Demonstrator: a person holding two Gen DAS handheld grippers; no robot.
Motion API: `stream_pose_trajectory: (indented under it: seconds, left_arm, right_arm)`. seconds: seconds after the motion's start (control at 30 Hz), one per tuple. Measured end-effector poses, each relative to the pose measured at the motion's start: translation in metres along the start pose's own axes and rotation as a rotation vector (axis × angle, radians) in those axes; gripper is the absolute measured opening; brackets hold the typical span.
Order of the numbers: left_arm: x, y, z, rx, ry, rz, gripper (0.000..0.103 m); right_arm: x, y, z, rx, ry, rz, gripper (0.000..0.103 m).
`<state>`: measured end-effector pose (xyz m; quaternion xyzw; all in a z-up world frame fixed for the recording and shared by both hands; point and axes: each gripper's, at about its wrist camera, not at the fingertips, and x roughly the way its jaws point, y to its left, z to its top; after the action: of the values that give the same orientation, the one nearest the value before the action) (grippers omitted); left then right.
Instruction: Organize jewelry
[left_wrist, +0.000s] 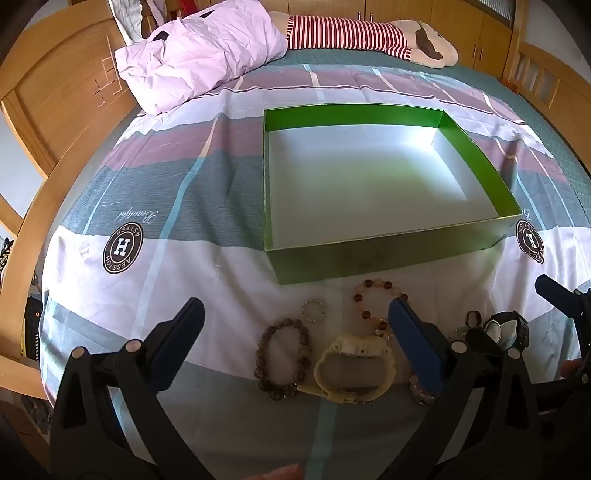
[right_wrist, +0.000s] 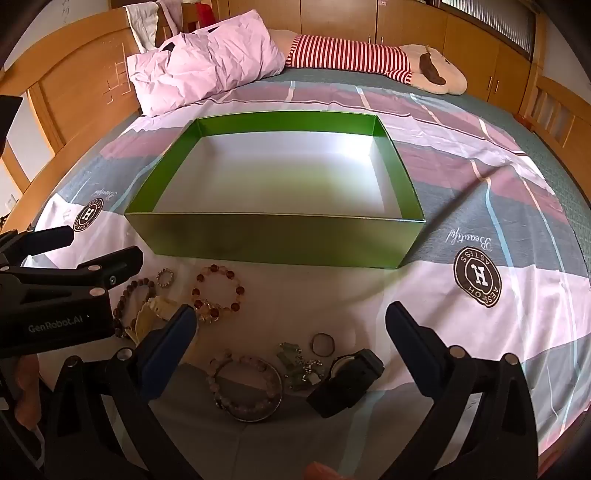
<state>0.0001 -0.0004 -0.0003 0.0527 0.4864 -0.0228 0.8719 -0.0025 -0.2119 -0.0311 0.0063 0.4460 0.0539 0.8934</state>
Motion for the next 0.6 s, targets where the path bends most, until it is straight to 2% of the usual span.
stream_pose_trajectory:
  seconds: [0.6]
  left_arm:
    - [0.0025,-0.0036,-0.0030,0.002,0.002,-0.001,0.101]
  right_arm:
    - [0.0021,0.0018,-0.0015,0.000,0.007,0.000,0.102]
